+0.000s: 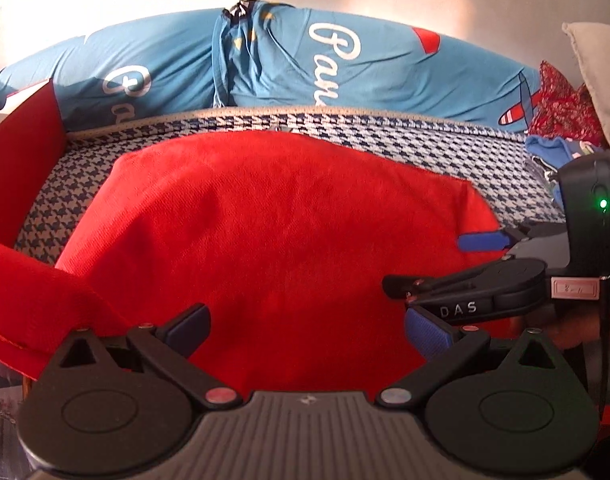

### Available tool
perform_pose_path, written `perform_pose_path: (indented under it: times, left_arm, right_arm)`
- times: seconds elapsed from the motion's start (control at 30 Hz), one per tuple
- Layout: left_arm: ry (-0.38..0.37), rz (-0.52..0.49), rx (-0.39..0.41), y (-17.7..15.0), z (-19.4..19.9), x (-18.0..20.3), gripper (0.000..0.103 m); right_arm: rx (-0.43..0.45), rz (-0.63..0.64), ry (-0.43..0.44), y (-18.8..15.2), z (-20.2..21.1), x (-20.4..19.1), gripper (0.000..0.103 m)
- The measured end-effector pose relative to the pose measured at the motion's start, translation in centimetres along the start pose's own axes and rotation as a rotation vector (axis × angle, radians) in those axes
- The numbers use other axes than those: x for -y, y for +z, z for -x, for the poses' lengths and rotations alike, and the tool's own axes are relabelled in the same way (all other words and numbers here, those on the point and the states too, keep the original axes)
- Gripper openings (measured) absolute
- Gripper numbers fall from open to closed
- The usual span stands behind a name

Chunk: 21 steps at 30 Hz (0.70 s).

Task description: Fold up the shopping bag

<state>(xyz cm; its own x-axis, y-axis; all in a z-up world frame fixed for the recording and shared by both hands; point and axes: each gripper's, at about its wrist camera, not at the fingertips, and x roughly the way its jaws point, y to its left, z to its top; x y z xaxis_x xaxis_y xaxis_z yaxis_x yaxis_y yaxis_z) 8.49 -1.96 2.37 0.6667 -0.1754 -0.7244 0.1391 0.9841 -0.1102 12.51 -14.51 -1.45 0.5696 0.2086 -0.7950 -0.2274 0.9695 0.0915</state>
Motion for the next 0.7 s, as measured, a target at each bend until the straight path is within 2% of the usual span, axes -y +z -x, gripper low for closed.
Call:
perform_pose_path:
  times: [0.23,0.33,0.43,0.6,0.7]
  left_arm:
    - [0.007,0.003,-0.097,-1.1,-1.9,0.0,0.103]
    - [0.016,-0.017,-0.139,-1.8,-2.8,0.4,0.103]
    - [0.049,-0.062,-0.124,-2.3,-2.8,1.4,0.103]
    - [0.057,-0.048,-0.113,-2.6,-2.6,1.6,0.103]
    - [0.058,-0.057,-0.111,-2.8,-2.4,2.0,0.103]
  right_arm:
    - [-0.002,-0.007,0.004,0.0,-0.1,0.1,0.103]
    - [0.006,-0.066,0.022,0.2,0.2,0.7,0.103]
    - [0.024,-0.129,0.023,0.7,0.7,1.8,0.102]
    - [0.106,-0.184,-0.025,1.5,2.5,4.5,0.103]
    - [0.086,-0.236,-0.037,1.4,2.6,6.4,0.103]
